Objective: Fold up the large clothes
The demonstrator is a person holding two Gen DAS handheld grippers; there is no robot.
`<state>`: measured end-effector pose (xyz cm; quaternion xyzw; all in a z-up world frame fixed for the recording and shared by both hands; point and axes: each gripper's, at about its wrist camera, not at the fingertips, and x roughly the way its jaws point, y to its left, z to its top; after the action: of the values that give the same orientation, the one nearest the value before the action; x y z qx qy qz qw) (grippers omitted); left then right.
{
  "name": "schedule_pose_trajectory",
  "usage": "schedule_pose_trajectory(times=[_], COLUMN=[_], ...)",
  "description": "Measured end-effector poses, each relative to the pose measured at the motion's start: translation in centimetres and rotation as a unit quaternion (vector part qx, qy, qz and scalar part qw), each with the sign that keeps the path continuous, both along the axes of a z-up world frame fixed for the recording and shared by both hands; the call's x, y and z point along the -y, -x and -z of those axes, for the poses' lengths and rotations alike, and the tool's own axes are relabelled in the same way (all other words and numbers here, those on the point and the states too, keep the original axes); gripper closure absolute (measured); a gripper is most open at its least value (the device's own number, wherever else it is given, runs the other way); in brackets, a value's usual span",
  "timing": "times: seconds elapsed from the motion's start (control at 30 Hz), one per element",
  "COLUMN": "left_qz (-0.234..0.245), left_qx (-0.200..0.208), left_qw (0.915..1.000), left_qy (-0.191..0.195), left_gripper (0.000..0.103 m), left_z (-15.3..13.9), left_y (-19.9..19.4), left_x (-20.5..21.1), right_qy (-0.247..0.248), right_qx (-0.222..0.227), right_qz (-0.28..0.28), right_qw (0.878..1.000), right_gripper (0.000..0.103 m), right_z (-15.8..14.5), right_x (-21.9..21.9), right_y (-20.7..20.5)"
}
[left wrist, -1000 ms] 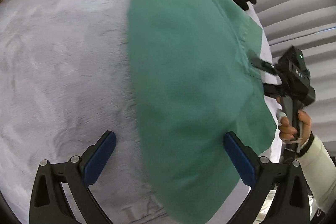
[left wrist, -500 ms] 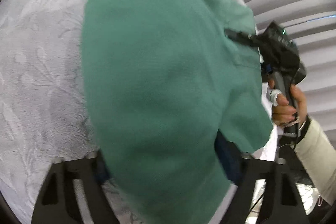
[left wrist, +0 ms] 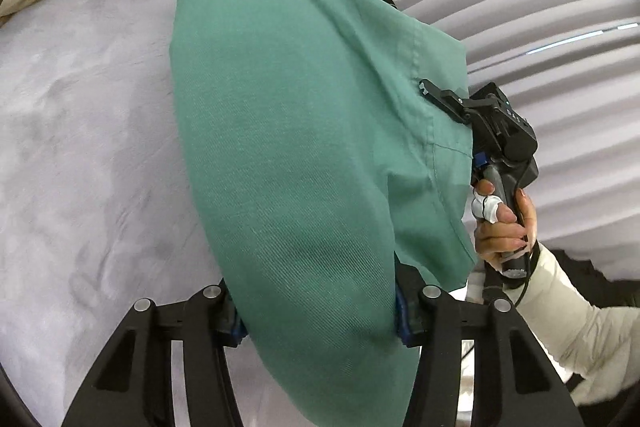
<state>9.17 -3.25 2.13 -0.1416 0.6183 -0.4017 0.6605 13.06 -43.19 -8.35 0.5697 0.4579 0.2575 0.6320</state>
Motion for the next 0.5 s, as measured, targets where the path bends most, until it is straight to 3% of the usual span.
schedule_pose_trajectory(times=[0.27,0.37,0.5], left_qz=[-0.006,-0.006,-0.009], left_qx=[-0.031,-0.051,-0.083], left_qw=[0.9984,0.9962,0.9906], left_qy=[-0.046,-0.07,-0.108], left_gripper=[0.049,0.048,0.047], left_z=[-0.3,1.2,4.6], left_y=[5.9,8.8,11.4], left_x=[-8.8,-11.2,-14.0], right_qy=[-0.052,-0.066,-0.029], right_qx=[-0.043,-0.075,-0.111], right_qz=[-0.008,-0.018,-0.031], right_qw=[0.998,0.995,0.993], right_gripper=[0.076,0.076,0.075], right_z=[2.2,4.3,6.8], right_x=[-7.7,-10.3,-12.3], right_y=[6.1,8.3,10.1])
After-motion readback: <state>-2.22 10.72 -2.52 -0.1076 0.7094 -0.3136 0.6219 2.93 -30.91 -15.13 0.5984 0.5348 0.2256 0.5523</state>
